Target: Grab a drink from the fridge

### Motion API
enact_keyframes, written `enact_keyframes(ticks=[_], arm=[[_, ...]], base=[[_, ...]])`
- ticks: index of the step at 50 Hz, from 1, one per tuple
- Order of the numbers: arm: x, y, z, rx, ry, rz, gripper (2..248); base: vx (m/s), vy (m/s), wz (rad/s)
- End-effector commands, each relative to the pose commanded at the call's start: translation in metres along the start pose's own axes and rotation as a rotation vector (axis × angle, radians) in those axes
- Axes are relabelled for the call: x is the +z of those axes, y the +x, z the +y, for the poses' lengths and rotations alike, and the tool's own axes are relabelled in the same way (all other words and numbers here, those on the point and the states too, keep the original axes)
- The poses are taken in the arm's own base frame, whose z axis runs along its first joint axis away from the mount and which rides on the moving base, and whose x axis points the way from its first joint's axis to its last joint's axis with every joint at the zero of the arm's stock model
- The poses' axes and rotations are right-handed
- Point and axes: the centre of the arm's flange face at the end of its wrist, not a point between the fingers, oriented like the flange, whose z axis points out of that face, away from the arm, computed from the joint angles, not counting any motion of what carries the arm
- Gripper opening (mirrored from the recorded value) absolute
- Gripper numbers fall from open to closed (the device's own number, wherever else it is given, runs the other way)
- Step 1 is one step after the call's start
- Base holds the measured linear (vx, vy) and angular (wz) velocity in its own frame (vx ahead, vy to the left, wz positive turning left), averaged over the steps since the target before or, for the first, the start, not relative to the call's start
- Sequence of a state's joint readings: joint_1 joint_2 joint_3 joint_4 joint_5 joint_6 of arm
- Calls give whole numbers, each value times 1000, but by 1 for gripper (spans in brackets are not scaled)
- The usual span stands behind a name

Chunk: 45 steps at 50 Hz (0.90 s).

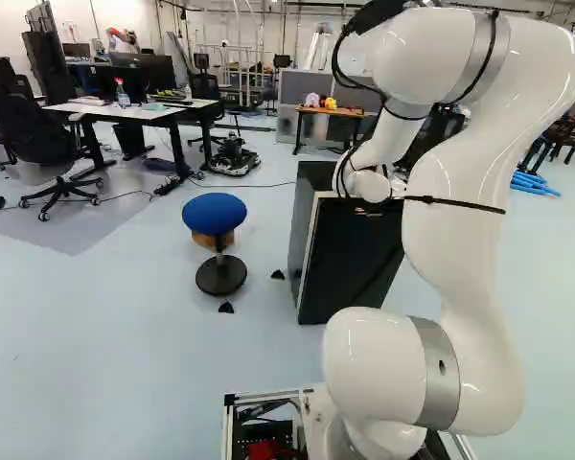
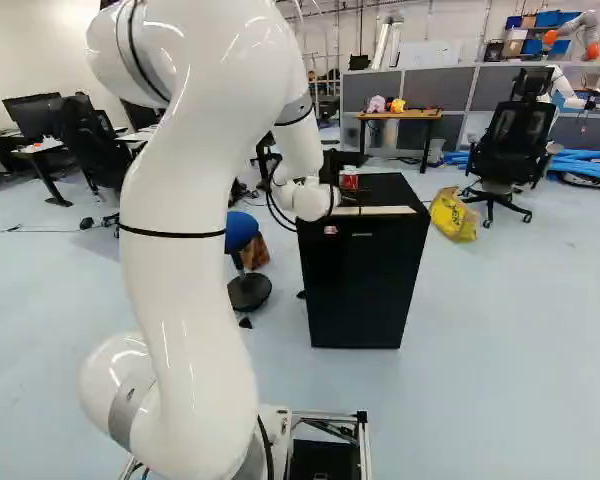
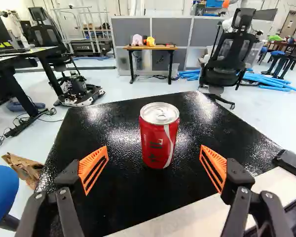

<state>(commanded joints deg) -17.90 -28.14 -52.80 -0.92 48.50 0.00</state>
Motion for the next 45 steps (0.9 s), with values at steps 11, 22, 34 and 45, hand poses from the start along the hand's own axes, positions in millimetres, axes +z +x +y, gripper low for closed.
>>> enact_keyframes(ticks=[11, 22, 34, 45], arm=[[9, 1, 2, 1, -2, 6, 247], [19, 3, 4, 2, -7, 13, 247], [28, 4, 9, 4, -14, 20, 247], [31, 5, 11, 4, -17, 22, 247]], base=[[0, 0, 0], [0, 0, 0], [0, 0, 0], [0, 0, 0]])
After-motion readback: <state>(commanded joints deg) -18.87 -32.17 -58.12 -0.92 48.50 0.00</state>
